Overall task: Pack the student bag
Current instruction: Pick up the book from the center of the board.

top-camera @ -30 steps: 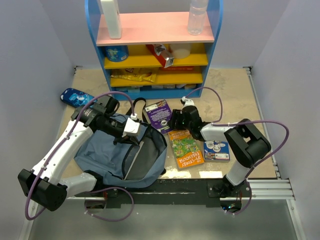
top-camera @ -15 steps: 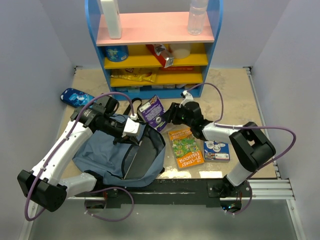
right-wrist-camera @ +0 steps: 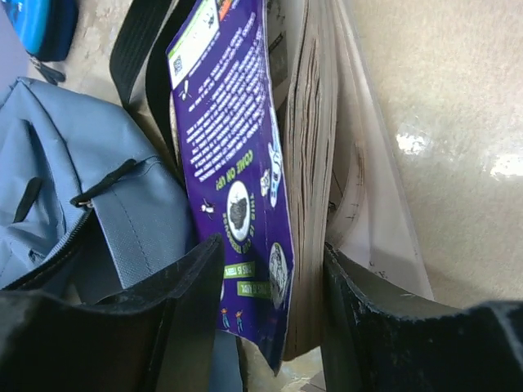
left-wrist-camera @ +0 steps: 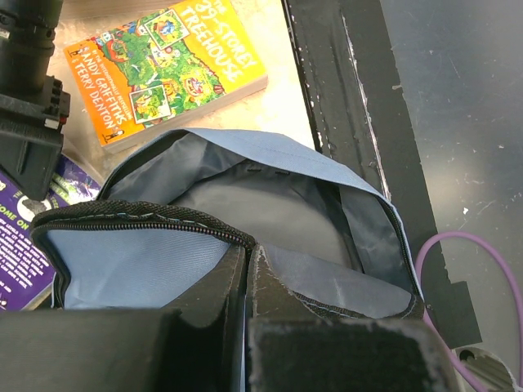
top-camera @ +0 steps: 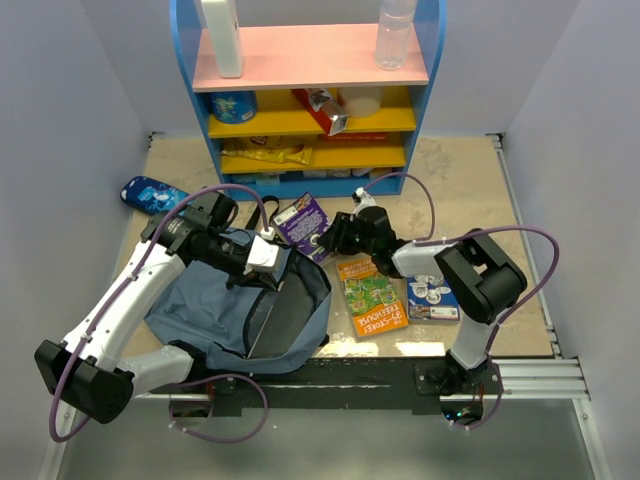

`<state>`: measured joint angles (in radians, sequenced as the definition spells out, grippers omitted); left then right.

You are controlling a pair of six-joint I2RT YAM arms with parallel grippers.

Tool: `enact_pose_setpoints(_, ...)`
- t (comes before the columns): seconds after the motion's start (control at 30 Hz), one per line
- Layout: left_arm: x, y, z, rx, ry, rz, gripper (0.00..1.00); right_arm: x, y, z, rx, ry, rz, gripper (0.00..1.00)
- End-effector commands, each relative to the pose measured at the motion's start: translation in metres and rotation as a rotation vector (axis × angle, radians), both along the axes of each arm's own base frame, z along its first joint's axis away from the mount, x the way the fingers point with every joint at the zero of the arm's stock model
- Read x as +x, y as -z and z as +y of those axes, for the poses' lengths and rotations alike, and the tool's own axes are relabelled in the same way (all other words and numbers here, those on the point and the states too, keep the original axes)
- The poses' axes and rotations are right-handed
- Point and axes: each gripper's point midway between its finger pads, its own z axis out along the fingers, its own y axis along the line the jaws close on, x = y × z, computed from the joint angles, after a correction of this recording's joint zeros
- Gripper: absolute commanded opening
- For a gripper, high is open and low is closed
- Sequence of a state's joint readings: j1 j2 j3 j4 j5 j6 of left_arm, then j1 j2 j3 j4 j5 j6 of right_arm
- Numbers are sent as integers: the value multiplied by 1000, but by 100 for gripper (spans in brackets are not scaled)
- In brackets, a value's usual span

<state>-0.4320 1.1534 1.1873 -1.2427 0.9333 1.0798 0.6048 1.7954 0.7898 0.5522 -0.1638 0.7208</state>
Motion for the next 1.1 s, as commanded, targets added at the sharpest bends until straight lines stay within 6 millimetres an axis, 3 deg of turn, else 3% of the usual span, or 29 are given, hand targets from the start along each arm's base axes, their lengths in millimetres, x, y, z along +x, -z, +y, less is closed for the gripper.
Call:
enact_pose_setpoints(0.0, -1, -17, -4, -59, 6, -36, 0, -7, -5, 12, -82, -66, -11, 47)
enact_pose_setpoints(0.07, -2, -17, -4, -62, 7, -31, 0, -1, -14, 13, -83, -55, -33, 41)
enact_pose_setpoints(0.1, -2, -17, -4, -63, 8, -28, 0, 1, -19, 11, -82, -42, -43, 28)
enact_pose_setpoints(0.2, -3, -18, -5, -66, 9, -27, 0, 7, -42, 12, -65, -26, -77, 7)
enact_pose_setpoints(0.3, -2, -18, -4, -62, 5, -29, 0, 17, -74, 10, -57, -1, -134, 4)
enact_pose_setpoints(0.37, -1, -17, -5, -61, 4, -27, 0, 26, -113, 10, -33, 15, -202, 3)
enact_pose_setpoints(0.47, 1, -18, -5, -60, -4, -33, 0, 37, -153, 0, 0, 43, -246, 0)
enact_pose_setpoints(0.63, 11, -20, -5, -54, -47, -63, 0, 41, -241, -35, 87, 108, -349, 0)
enact_pose_setpoints(0.73, 36, -24, -5, -45, -154, -127, 0, 31, -273, -58, 116, 147, -344, 0)
enact_pose_setpoints(0.87, 73, -48, -6, -121, -319, -241, 0, -1, -284, -68, 159, 142, -286, 0)
enact_pose_setpoints(0.9, 77, -51, -6, -129, -339, -252, 0, -14, -267, -69, 148, 125, -220, 0)
enact_pose_setpoints(0.97, 88, -58, -6, -148, -394, -262, 0, -38, -270, -74, 194, 116, -200, 0)
enact_pose_setpoints(1.07, 95, -62, -6, -160, -415, -269, 0, -78, -255, -78, 248, 81, -152, 0)
